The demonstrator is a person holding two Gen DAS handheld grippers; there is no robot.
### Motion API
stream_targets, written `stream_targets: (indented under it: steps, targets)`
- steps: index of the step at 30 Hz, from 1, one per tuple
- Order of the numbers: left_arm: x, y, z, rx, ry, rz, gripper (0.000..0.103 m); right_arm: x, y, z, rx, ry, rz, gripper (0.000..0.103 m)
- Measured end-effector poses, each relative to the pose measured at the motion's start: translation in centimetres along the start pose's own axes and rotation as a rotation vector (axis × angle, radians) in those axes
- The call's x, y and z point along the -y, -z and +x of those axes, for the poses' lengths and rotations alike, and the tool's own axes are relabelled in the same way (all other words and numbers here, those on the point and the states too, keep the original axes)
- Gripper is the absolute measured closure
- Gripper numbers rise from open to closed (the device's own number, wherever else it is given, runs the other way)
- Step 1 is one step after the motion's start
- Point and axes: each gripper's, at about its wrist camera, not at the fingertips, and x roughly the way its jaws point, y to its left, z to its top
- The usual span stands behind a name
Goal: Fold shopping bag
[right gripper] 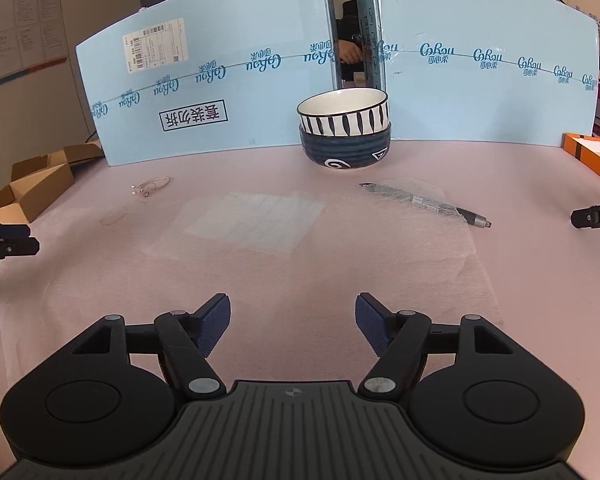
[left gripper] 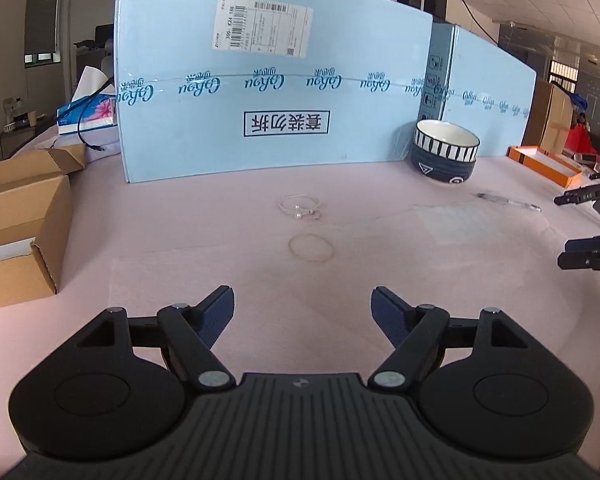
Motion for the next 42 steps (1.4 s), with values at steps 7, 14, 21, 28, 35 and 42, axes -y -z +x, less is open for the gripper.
stream_targets:
  steps: [7, 14, 21, 28, 35, 42]
  targets:
    - [0.7, 0.6, 1.3, -0.03, -0.045, 0.027, 0.043, -0.2, 0.9, -0.2, -0.003, 0.017, -0.011, 0.031]
    - [0.8, 1.0, 0.9, -0.039, -0.032, 0.03, 0.103, -0.4, 1.4, 0.3, -0.026, 0.021, -0.038, 0.031]
    - [0.1, 2.1, -2.1, -0.022, -0.063, 0.019, 0.103, -0.1, 1.3, 0.6, -0.023, 0.015, -0.061, 0.028]
    - [0.0, 4.6, -8.4, 0.015, -0.108, -0.002, 0.102, -0.5, 1.4, 0.7, -0.015, 0.019, -0.058, 0.021]
    - [-0.6, 6.9, -13.2, 0.051, -0.183, -0.108, 0.083, -0.9, 1.7, 0.8, -0.006, 0.034, -0.072, 0.019]
    - [-0.8, 3.5, -13.3, 0.175, -0.19, -0.036, 0.047, -1.4, 1.7, 1.2, -0.012, 0.042, -0.086, 0.012]
